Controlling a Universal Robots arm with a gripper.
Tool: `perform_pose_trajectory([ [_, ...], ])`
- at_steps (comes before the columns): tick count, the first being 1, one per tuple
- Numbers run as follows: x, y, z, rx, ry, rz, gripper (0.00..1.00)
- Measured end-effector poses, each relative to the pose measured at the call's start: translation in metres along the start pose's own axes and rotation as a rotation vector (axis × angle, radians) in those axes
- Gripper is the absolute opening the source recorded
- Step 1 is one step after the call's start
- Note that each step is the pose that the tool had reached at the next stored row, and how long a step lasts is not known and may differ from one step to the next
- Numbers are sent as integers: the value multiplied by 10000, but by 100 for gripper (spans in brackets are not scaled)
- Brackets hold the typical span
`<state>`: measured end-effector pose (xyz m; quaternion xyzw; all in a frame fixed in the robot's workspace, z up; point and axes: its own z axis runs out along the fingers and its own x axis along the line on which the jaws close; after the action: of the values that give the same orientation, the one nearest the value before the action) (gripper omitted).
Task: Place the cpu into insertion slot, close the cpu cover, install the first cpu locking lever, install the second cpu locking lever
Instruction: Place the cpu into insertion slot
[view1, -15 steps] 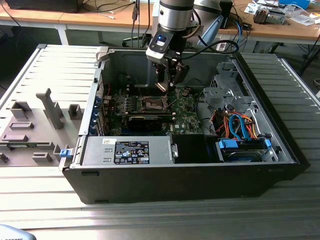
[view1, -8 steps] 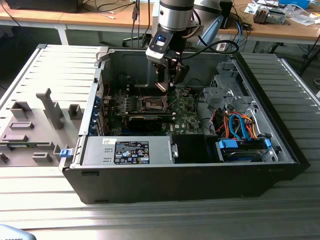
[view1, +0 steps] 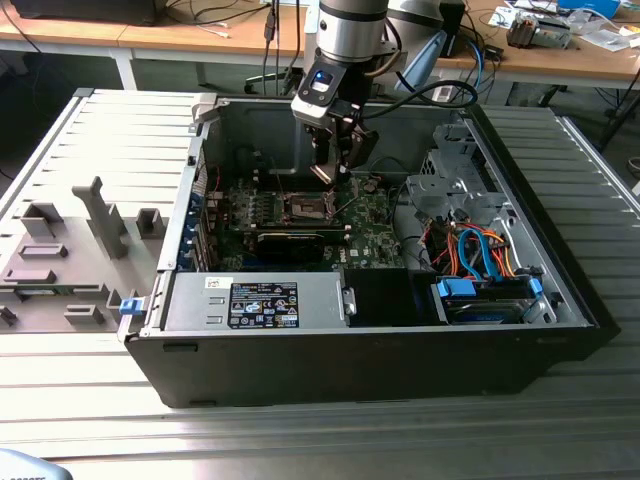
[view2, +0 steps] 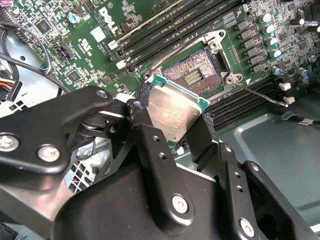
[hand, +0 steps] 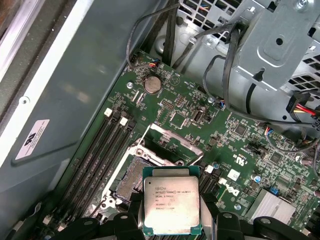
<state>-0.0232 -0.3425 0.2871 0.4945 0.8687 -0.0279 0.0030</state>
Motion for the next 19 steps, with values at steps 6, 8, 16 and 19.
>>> perform_pose_trajectory([
  [6,0,0,1,0,1,25,55],
  [8,0,0,1,2,2,40,55],
  [16,0,0,3,3,4,81,55],
  [19,0,0,3,3,5,97,55],
])
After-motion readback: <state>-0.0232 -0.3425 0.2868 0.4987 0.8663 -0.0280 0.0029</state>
